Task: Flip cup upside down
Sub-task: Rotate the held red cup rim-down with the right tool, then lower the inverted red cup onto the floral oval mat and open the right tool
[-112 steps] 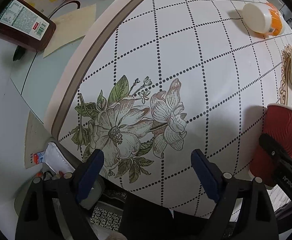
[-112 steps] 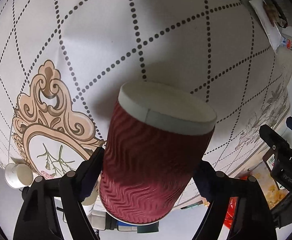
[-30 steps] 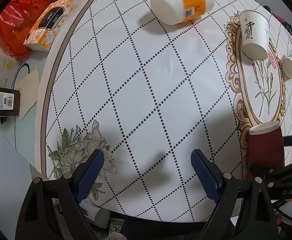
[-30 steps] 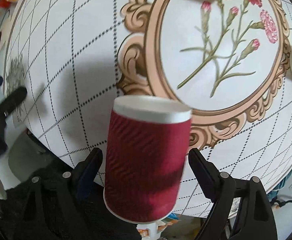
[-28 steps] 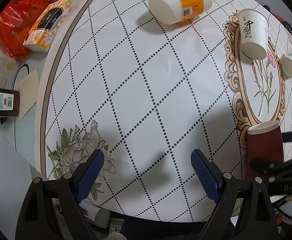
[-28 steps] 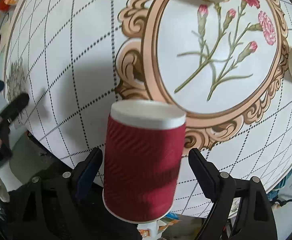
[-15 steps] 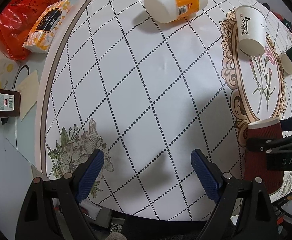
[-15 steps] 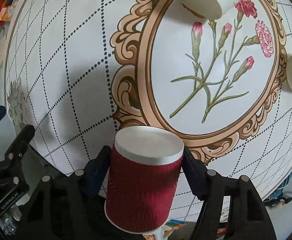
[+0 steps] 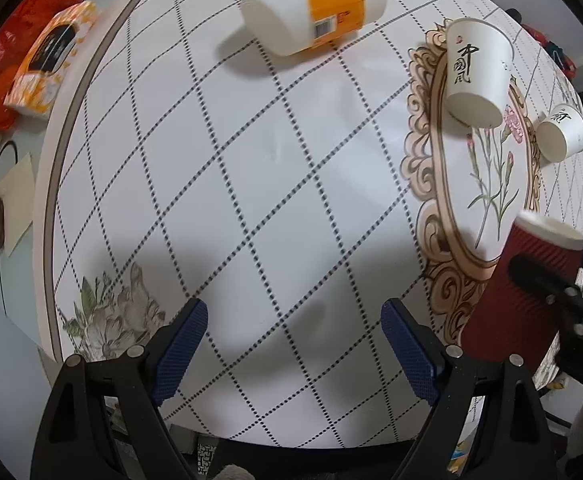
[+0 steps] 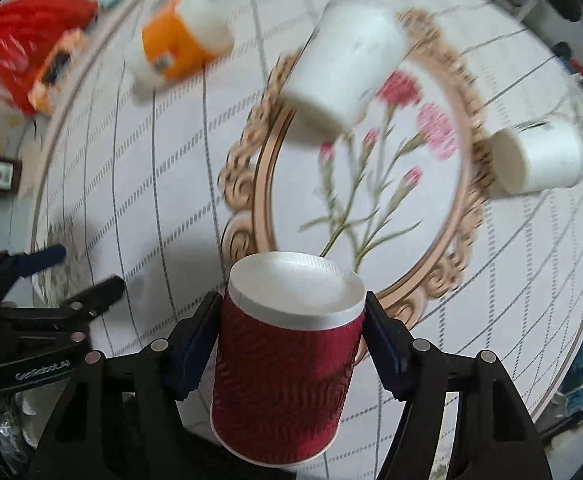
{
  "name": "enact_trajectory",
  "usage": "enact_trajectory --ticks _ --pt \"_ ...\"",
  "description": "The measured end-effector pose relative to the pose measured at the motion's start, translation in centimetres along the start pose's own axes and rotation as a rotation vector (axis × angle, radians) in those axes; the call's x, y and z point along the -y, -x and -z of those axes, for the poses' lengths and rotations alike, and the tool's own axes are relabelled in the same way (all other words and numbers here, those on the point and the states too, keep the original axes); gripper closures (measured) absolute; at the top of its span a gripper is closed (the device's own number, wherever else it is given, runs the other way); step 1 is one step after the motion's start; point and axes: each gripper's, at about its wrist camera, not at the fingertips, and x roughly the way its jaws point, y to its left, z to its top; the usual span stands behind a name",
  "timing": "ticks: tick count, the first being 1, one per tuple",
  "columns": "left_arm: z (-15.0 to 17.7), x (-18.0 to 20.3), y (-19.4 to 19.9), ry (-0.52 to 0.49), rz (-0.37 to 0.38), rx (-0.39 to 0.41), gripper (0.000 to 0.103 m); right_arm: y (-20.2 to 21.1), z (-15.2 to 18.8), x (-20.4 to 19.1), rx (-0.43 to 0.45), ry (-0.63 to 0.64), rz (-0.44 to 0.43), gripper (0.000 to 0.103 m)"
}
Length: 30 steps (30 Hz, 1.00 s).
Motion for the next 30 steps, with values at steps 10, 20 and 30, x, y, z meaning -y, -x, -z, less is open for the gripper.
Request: enact_trajectory --ticks 10,20,30 --pt "-2.1 1.4 0.4 -0.061 -0.052 0.015 0.014 3.9 0.5 1.1 0.452 -0.065 0.120 0.032" --pt "-1.4 2.7 -0.2 -0.120 -0.083 0.009 0.014 2.2 2.7 1.3 0.594 -0.102 0.138 0.032" --pt "1.4 2.2 0.5 -0.156 -0.073 0.057 0.014 2.1 5.4 -0.1 0.560 -0.060 0.165 0.031"
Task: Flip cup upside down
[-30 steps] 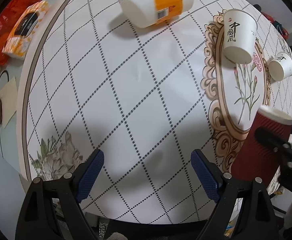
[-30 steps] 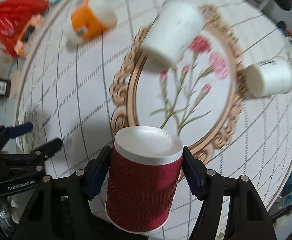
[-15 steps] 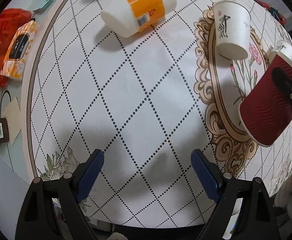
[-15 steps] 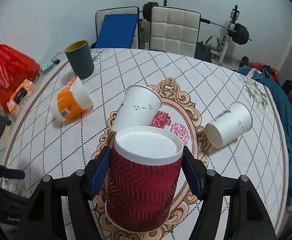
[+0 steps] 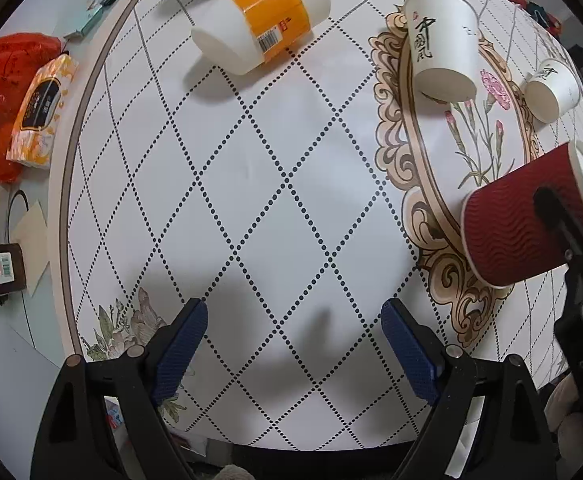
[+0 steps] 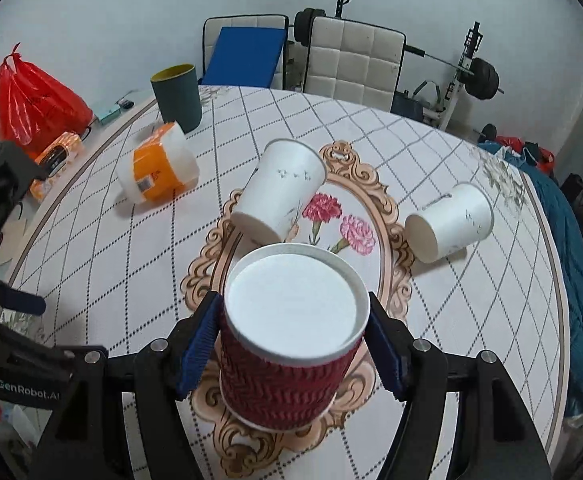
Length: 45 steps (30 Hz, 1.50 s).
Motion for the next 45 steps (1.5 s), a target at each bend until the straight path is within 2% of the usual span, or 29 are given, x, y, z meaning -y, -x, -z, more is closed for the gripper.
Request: enact_trajectory --ticks 6,8,9,10,12,15,18,19,23,28,35,45 --pt "0.5 0.2 1.7 -0.020 -0.013 0.054 0.014 0.6 0.8 -0.2 -0.050 -0.027 0.000 0.031" --pt "0.8 0.2 2.5 -0.030 -0.016 0.074 0.014 1.2 0.8 -0.2 -0.069 -0.052 0.001 0.025" --pt "1.0 0.2 3.1 -0.033 -0.020 0.089 0.014 1.5 0.7 -0.1 -0.083 -0.067 -0.005 0.017" --pt "1.4 0.1 3.6 -0.037 -0.026 0.104 0.010 1.9 0.7 0.1 -0.098 -0.090 -0.005 0.013" --pt "1.8 0.7 5.3 -0.039 -0.021 0.134 0.005 3.2 0.8 0.6 -0.120 -0.137 0.011 0.013" --pt "3.2 0.1 7.3 -0.049 -0.006 0.177 0.005 5.9 1.5 1.5 -0.158 -0.210 0.053 0.008" --pt "4.0 -0.2 8.9 -0.070 -0.009 0.213 0.005 8.4 2.4 2.4 -0.202 -0.293 0.082 0.008" --pt "4.5 0.0 9.5 -0.089 -0.013 0.253 0.005 9.2 2.8 2.5 -0.212 -0.311 0.095 0.008" --pt "5.9 0.4 11.9 -0.111 -0.010 0.290 0.005 12.3 3.5 2.7 -0.207 -0.336 0.146 0.008" --pt "8.2 1.1 15.2 -0.105 -0.017 0.355 0.005 16.0 3.8 2.9 -0.179 -0.349 0.167 0.008" --pt "12.4 2.2 21.7 -0.095 -0.039 0.464 0.005 22.8 3.5 3.2 -0.125 -0.350 0.146 0.007" --pt "17.2 2.8 28.2 -0.094 0.011 0.518 0.005 33.7 3.1 2.9 -0.048 -0.310 0.144 0.007"
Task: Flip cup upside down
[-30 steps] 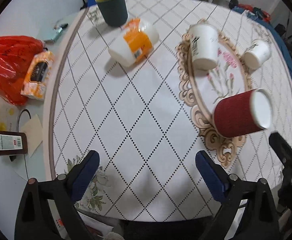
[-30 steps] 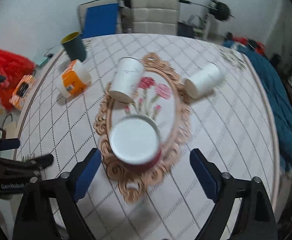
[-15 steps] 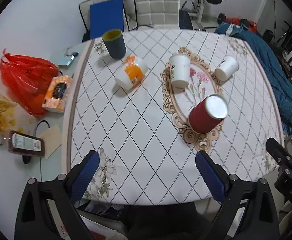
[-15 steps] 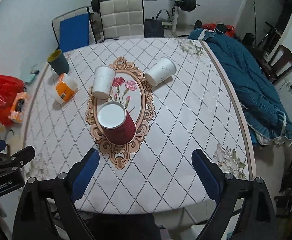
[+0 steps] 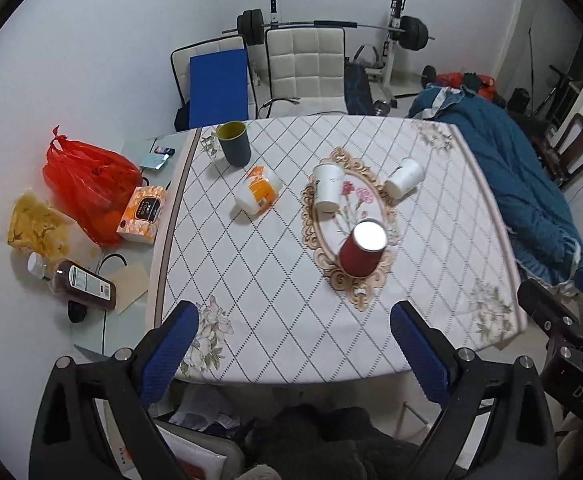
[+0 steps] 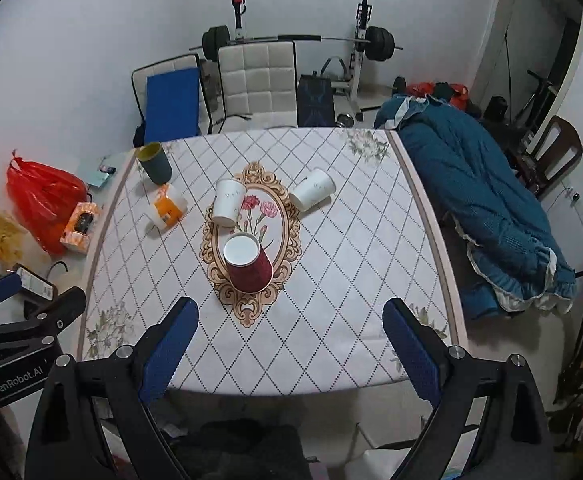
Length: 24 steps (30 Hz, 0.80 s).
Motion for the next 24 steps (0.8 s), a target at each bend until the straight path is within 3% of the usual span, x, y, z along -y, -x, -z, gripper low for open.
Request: enact_trajectory --ticks 15,24 --pt "1.2 0.9 7.5 0.046 0.021 0.046 0.005 11.8 0.5 2.0 0.111 0.016 0.005 0.007" --pt "1.7 1.4 8.3 0.057 0.007 0.064 0.005 12.8 0.3 2.9 0.107 0.017 0.005 0.007"
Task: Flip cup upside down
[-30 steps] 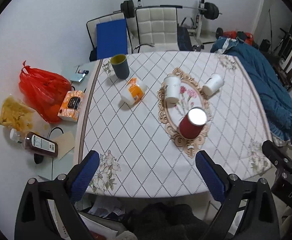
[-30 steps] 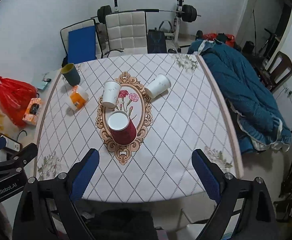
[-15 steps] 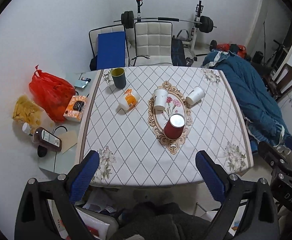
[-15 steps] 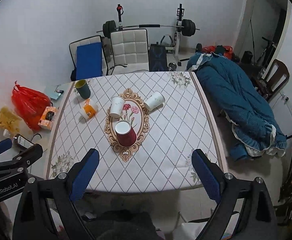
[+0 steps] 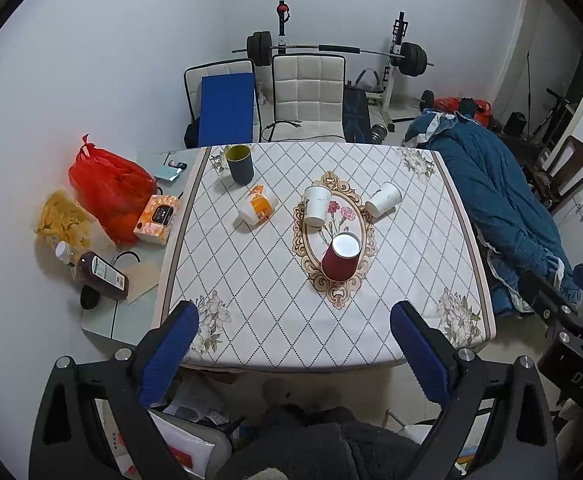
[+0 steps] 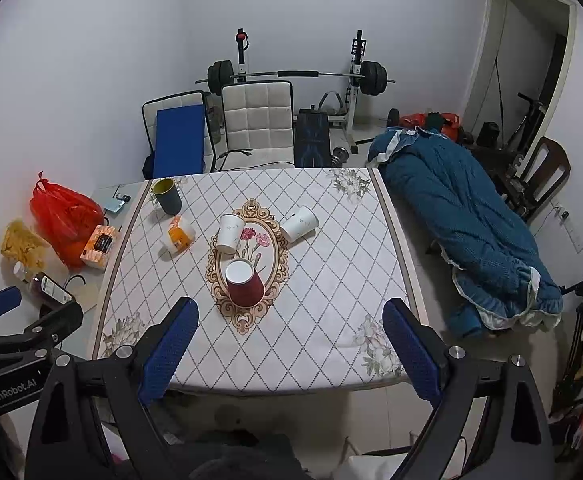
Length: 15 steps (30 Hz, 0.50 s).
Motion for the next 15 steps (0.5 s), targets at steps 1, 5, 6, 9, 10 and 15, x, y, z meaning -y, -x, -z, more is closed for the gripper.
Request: enact_trajectory --ticks 1,5,6,9,10,15 --pt "0.0 0.1 0.0 0.000 0.001 -0.001 0.005 0.0 0.0 0.0 -0.002 -0.001 -0.003 0.007" --pt "0.2 0.4 -0.5 -0.006 -0.005 -0.015 0.005 -0.4 0.0 0.6 -0.020 0.001 -0.005 0.005" --pt "0.2 0.5 -0.5 -0.008 -0.007 -0.018 0.004 -0.5 -0.1 0.7 -0.023 0.000 -0.008 0.005" --pt "0.4 0.7 -0.6 -0.008 -0.020 -0.022 0.001 -1.1 -0.3 0.9 -0.030 0.003 -0.010 0.005" --pt "0.5 0.7 -0.6 -0.004 -0.019 -0.023 0.001 -1.3 -0.3 0.9 -0.031 0.004 -0.011 0.005" --pt "0.6 0.5 -0.4 0.013 -0.029 -0.016 0.001 -1.9 -0.5 0.8 -0.032 0.009 -0.005 0.005"
